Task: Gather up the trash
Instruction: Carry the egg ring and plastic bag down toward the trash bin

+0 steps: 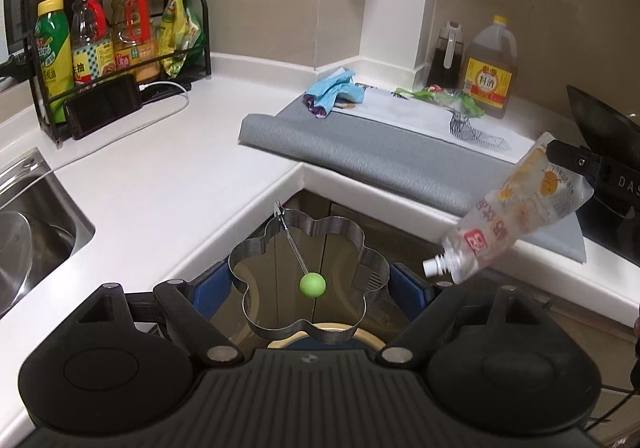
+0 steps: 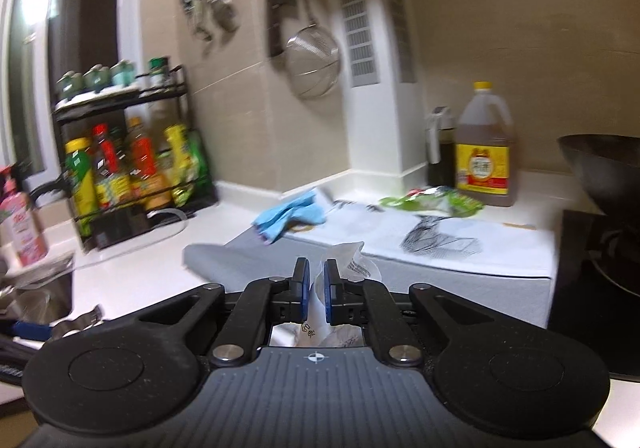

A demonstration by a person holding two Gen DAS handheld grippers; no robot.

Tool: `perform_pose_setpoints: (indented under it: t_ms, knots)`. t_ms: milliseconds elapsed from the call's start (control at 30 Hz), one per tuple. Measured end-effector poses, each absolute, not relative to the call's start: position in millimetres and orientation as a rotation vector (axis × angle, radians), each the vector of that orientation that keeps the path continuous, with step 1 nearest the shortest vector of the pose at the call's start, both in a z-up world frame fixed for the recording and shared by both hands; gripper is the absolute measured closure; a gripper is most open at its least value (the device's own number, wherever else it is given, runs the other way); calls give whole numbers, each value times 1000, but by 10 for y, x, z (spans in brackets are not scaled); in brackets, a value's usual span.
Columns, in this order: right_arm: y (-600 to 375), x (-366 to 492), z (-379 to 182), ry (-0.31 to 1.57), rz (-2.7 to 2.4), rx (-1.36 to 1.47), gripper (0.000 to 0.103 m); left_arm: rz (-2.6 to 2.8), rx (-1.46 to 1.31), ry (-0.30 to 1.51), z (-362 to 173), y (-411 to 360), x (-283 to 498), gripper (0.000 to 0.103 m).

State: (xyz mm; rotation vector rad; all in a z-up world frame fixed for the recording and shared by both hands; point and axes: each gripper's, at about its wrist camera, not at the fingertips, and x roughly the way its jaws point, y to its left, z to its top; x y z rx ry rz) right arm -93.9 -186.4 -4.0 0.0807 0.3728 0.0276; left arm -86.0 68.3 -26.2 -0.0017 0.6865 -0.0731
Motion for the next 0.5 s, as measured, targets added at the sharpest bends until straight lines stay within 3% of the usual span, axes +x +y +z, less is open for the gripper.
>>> perform_pose_setpoints:
  t_ms: [500]
  knots:
    - [-1238,-1007,-424,525,185,-58,96,-51,27,727,-529,714,-943,14]
